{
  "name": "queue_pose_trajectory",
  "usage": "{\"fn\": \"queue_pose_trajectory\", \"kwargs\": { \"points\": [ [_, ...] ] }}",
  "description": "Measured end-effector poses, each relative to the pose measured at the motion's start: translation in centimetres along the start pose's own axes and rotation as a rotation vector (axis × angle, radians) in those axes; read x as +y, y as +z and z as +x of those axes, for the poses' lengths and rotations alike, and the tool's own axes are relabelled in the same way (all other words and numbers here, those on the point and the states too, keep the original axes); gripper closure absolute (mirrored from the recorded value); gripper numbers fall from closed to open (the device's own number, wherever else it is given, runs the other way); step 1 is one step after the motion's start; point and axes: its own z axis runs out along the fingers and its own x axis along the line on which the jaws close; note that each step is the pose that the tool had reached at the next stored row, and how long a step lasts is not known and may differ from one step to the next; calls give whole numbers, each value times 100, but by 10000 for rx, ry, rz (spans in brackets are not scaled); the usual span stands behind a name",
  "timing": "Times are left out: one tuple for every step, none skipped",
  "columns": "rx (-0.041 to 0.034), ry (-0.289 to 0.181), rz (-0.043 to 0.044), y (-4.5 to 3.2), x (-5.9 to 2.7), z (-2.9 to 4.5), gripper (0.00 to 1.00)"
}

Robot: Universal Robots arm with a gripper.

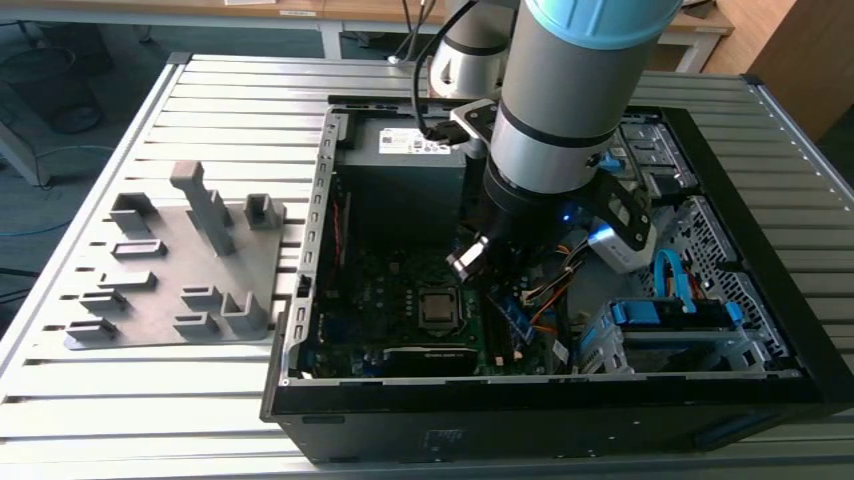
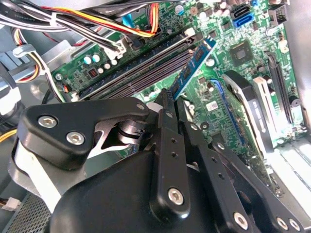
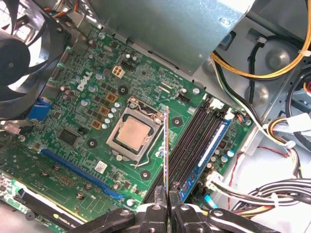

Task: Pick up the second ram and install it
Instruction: 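Insert the second ram into the second slot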

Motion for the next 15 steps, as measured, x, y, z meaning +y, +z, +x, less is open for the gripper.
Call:
{"fn": "queue_pose_trajectory", "kwargs": {
  "points": [
    [0, 32, -1, 0, 0, 0, 86],
    [0, 61, -1, 0, 0, 0, 86],
    [1, 88, -1, 0, 0, 0, 86],
    [1, 114, -2, 0, 0, 0, 86],
    [2, 145, -2, 0, 0, 0, 86],
    [2, 176, -2, 0, 0, 0, 86],
    [2, 201, -3, 0, 0, 0, 86],
    [3, 224, -2, 0, 0, 0, 86],
    [3, 250, -4, 0, 0, 0, 86],
    [3, 276, -3, 0, 0, 0, 86],
    [4, 300, -4, 0, 0, 0, 86],
    [4, 323, -4, 0, 0, 0, 86],
    [4, 349, -5, 0, 0, 0, 86],
    [4, 378, -5, 0, 0, 0, 86],
    [5, 403, -5, 0, 0, 0, 86]
  ]
}}
